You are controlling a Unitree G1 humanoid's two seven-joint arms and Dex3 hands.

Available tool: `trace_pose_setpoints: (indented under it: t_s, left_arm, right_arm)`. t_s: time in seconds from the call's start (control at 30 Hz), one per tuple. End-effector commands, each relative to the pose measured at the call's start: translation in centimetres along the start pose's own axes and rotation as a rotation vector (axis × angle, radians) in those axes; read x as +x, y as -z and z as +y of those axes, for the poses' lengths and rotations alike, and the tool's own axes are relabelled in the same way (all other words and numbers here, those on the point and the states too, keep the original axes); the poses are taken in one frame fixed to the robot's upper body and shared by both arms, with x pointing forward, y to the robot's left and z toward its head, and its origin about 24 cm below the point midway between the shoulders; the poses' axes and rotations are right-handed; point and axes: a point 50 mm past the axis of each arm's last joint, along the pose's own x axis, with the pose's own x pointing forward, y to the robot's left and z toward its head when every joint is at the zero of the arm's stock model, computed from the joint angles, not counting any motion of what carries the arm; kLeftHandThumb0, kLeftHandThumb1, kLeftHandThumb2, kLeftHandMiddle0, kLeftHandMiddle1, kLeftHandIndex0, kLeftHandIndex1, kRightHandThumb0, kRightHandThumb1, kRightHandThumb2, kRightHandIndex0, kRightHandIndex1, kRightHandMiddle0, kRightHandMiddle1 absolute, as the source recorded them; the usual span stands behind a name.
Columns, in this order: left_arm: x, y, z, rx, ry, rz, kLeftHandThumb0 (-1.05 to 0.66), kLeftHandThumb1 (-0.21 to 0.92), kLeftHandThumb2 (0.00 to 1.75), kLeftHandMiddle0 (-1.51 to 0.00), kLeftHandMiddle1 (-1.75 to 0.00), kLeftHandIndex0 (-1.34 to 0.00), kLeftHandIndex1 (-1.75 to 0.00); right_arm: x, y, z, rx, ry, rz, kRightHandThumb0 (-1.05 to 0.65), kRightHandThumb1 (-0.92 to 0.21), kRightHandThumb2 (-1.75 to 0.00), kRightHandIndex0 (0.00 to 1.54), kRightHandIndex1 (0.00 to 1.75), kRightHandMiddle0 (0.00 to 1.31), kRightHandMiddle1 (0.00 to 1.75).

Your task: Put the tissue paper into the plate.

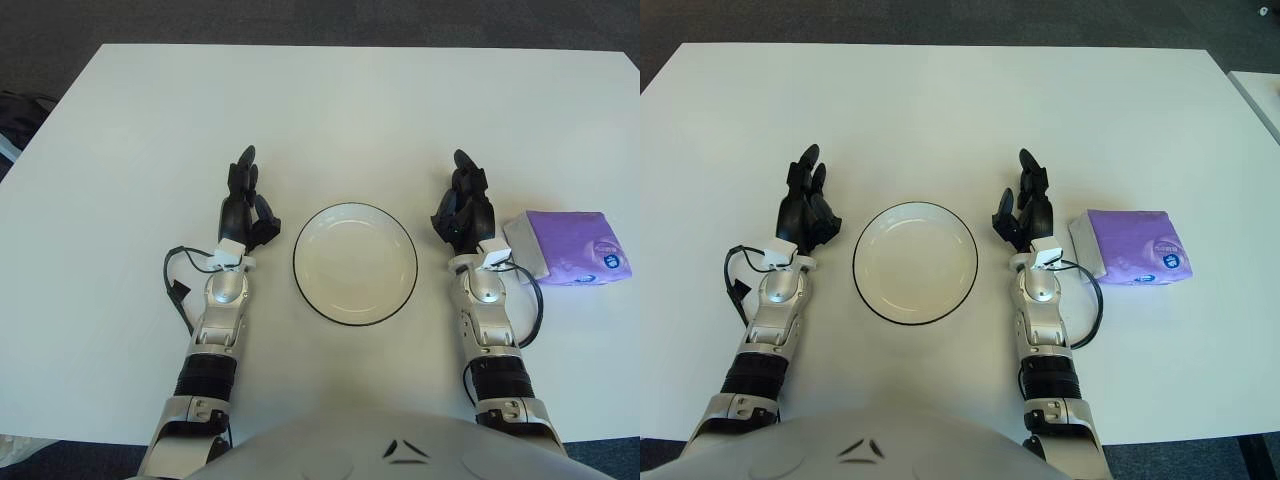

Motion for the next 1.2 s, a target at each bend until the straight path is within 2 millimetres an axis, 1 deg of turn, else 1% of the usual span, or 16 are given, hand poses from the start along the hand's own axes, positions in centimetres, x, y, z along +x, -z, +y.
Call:
trace_pose_setpoints:
  t_s: [0.0, 0.67, 1.17]
  left_arm:
    - [-2.65, 2.83, 0.10, 0.015, 0.003, 0.165, -0.85, 0.92, 1.16, -0.27, 0.00, 0.00, -0.46]
    - [-2.59, 2.87, -0.05, 0.010, 0.002, 0.167, -0.85, 0.92, 1.16, -0.28, 0.00, 0.00, -0.47]
    - [-2.57, 2.91, -0.28, 0.009, 0.001, 0.167, -0.84, 0.92, 1.16, -0.27, 0.00, 0.00, -0.47]
  right_arm:
    - [-4.83, 6.56, -1.20, -0.043, 0.029, 0.408, -0.68, -0.92, -0.87, 0.15, 0.00, 0.00, 0.37]
    - [-4.69, 6.47, -1.26, -0.038, 0.025, 0.400, -0.69, -0.92, -0.87, 0.15, 0.00, 0.00, 0.35]
    - [-4.61, 6.39, -1.47, -0.054, 0.026, 0.399, -0.70, -0.92, -0.86, 0.15, 0.00, 0.00, 0.38]
